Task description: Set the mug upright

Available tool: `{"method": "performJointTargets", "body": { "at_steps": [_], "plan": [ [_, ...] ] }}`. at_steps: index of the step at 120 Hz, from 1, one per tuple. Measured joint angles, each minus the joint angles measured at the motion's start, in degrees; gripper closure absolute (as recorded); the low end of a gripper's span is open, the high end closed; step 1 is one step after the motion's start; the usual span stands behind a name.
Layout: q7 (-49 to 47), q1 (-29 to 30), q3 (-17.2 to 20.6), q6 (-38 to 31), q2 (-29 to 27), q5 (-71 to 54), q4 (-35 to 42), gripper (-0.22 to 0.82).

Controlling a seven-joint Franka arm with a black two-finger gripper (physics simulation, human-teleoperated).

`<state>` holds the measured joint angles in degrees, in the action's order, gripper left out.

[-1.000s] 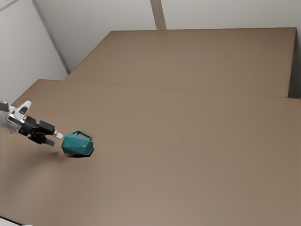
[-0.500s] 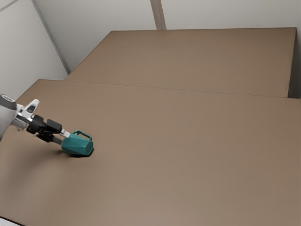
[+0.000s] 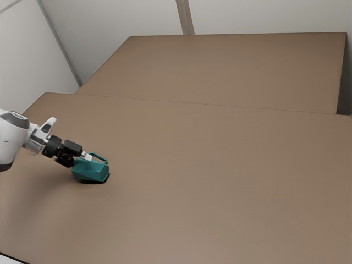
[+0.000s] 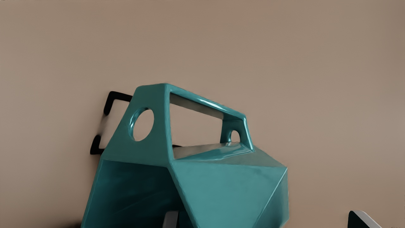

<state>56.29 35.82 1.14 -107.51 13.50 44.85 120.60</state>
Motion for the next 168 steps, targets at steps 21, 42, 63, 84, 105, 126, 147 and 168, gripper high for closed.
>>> {"method": "performJointTargets", "body": {
  "at_steps": [21,42,63,84,105,126,147,168],
  "plan": [
    [0.18,-0.06,0.25,0.09,0.01,0.84,0.24,0.17],
    [0.29,-0.1,0.51,-0.07,-0.25,1.12,0.26,0.38],
    [0.36,-0.13,1.01,-0.17,-1.12,1.19,0.26,0.61],
    [0.4,-0.56,1.79,-0.33,-2.79,1.18,0.35,0.72],
    [0.26,-3.47,1.79,-0.8,-6.74,0.9,0.6,0.76],
    [-0.12,-7.45,1.48,-1.77,-10.48,-2.76,0.88,0.77],
    [-1.57,-16.2,-3.83,-3.0,-12.88,-8.76,0.93,0.78],
    [-3.97,-27.78,-11.5,-5.08,-13.88,-14.6,0.83,0.78]
  ]
}}
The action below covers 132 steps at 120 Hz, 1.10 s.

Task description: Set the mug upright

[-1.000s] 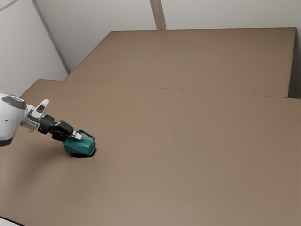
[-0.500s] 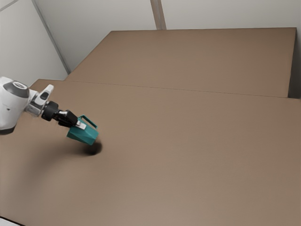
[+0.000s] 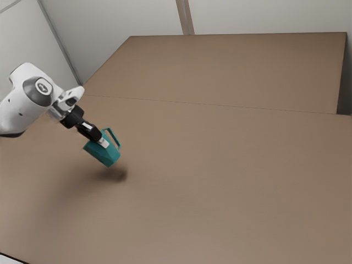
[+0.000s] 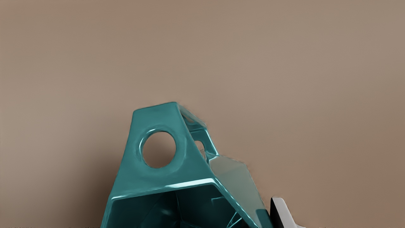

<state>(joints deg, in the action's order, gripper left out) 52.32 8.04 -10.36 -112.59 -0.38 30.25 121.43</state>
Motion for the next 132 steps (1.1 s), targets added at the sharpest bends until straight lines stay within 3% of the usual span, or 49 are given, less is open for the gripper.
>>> {"method": "performJointTargets", "body": {
  "at_steps": [35,81,132],
  "plan": [
    [-7.43,-6.44,-0.11,-2.13,-4.0,-13.54,0.62,0.78],
    [-18.74,-7.56,3.59,-5.68,-11.49,-23.31,9.47,0.78],
    [-31.46,-8.28,7.78,-13.8,-11.7,-29.03,14.14,0.78]
  ]
}}
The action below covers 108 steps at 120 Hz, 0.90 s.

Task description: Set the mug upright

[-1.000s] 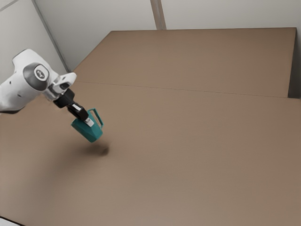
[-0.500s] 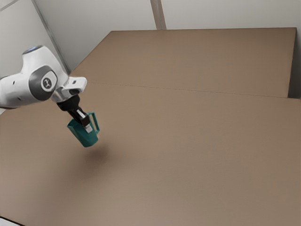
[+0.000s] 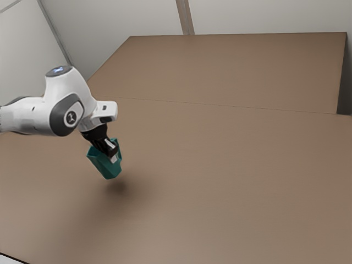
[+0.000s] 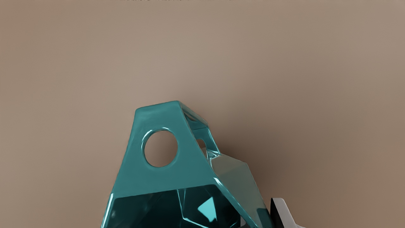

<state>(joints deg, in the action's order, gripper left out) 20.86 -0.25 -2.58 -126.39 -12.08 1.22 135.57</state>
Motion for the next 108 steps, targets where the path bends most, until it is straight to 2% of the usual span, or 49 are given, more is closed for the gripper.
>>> {"method": "performJointTargets", "body": {
  "at_steps": [46,108],
  "plan": [
    [-10.96,-1.28,1.07,-6.7,2.62,-4.31,1.56,0.78],
    [-20.07,-1.84,1.1,-8.63,6.55,-5.44,1.56,0.78]
  ]
}}
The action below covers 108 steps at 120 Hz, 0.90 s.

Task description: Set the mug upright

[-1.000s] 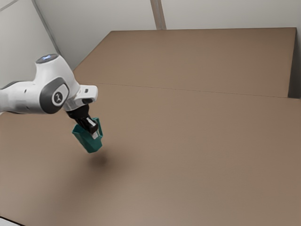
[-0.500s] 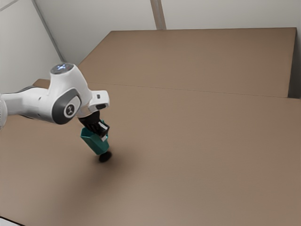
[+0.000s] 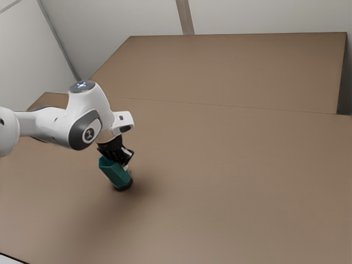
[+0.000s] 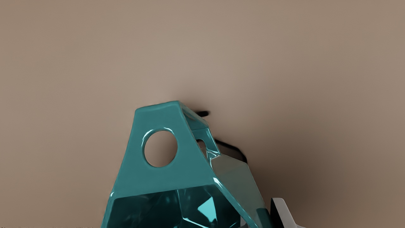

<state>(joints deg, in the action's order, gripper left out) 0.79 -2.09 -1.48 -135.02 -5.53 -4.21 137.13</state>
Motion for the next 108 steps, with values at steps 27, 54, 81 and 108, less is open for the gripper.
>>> {"method": "performJointTargets", "body": {
  "at_steps": [27,54,81,108],
  "plan": [
    [-2.14,-0.52,0.01,-0.74,1.19,-0.02,0.0,0.78],
    [-3.83,-0.52,0.02,-1.07,2.25,-0.59,-0.01,0.78],
    [-4.49,-0.68,-0.01,-1.63,2.26,-0.21,0.01,0.53],
    [-4.6,-1.19,-0.02,-1.43,-2.49,0.11,-0.12,0.19]
  ]
}}
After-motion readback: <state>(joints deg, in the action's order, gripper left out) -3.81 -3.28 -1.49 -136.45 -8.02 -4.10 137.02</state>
